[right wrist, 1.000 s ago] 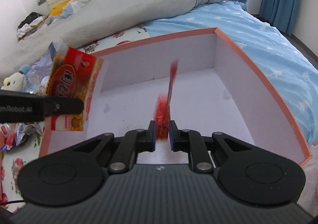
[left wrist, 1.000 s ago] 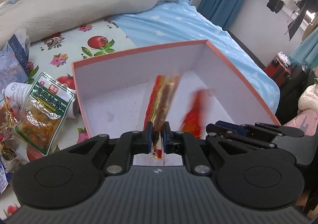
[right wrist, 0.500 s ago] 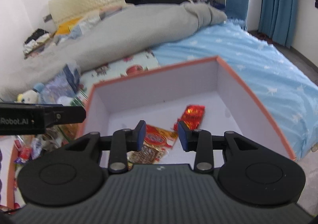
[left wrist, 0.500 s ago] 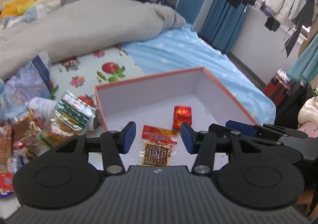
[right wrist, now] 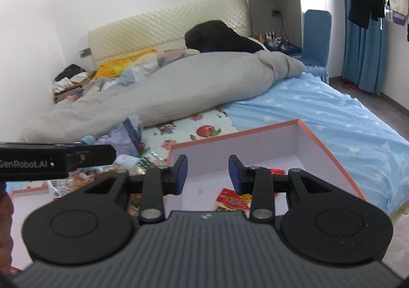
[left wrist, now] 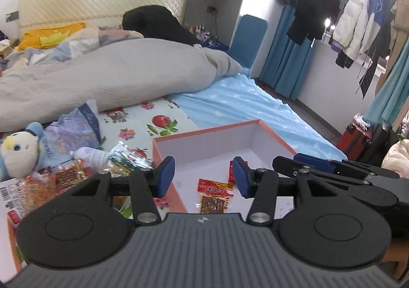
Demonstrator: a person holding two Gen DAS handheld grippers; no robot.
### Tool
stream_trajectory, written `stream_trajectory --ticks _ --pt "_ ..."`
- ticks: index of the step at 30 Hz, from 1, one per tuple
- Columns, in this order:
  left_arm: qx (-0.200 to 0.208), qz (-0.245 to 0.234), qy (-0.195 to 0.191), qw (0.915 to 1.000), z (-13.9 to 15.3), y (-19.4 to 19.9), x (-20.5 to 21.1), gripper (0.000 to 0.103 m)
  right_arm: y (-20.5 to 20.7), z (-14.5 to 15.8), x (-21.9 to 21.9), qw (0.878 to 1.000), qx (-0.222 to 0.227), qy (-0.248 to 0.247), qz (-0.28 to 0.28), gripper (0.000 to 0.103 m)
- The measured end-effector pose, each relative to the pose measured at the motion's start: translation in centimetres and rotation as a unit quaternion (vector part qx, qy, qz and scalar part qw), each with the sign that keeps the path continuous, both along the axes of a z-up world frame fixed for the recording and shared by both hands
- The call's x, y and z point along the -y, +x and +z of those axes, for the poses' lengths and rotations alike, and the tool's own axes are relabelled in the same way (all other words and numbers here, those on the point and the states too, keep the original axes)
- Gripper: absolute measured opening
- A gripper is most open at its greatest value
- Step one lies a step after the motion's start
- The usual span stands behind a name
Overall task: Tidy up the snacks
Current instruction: 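Withdraw both open tools from the box back toward the snack pile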
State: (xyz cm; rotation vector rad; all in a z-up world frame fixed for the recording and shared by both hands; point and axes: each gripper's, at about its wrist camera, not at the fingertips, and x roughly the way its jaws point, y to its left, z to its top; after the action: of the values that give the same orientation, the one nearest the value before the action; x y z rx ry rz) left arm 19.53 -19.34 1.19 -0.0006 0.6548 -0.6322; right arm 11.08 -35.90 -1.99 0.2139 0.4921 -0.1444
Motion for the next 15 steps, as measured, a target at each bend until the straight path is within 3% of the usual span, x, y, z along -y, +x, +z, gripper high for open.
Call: stream_trajectory --ticks 15 --pt "0.025 0.052 -0.019 0.9982 1.0 -6.7 -9.4 0.056 -3.1 1.0 -7.0 0.998 0.032 -0.009 0.053 0.038"
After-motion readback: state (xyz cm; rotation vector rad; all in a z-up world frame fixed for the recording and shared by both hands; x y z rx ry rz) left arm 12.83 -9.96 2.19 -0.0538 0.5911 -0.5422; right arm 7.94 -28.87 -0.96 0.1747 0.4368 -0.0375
